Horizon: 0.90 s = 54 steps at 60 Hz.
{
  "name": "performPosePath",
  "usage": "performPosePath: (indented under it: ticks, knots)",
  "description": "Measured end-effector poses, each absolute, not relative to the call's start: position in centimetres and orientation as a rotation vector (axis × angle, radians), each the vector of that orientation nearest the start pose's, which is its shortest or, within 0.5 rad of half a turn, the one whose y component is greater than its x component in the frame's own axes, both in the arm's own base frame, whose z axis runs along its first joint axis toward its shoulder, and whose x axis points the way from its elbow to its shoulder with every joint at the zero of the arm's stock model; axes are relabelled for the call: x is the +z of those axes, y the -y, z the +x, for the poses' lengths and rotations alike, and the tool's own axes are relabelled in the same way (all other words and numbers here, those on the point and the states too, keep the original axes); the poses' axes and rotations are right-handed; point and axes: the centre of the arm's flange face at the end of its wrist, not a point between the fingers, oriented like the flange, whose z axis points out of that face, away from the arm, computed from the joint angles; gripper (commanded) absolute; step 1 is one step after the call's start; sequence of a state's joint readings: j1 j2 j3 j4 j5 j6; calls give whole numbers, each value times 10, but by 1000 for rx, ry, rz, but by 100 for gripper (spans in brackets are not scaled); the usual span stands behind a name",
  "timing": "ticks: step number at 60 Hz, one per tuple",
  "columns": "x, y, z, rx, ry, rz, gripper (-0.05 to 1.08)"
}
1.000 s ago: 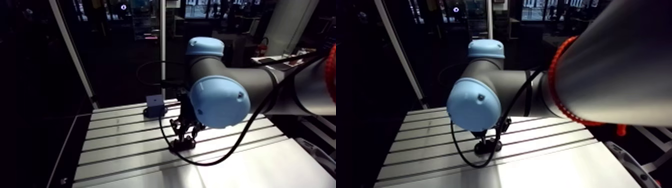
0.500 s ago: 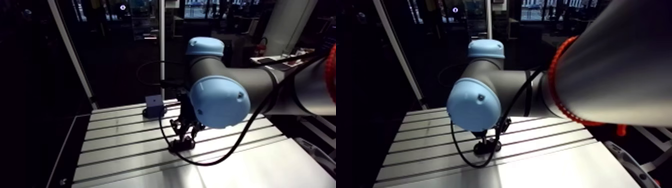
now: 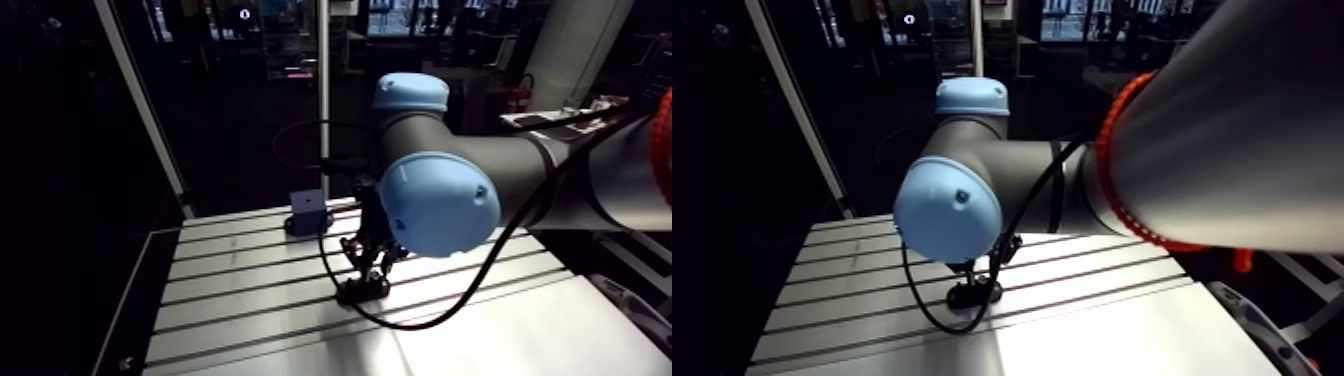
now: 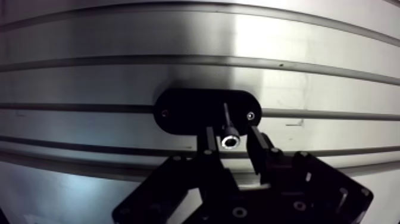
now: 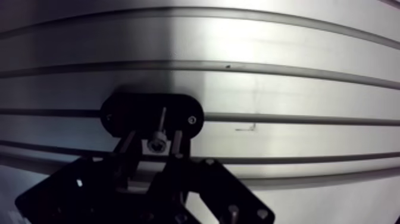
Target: Pick up the M10 bolt and insert it into the hole until fully seated.
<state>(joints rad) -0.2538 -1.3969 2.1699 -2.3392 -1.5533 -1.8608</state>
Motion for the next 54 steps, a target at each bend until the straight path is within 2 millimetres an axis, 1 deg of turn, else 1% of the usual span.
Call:
performPosePath:
  ticks: [28, 41, 48, 54]
  knots:
    - [202, 16, -474, -25, -3141, -57, 63]
    - [201, 16, -474, -24, -3140, -57, 65]
    - [201, 16, -474, -23, -3138, -56, 70]
    - [201, 16, -474, -22, -3137, -55, 70]
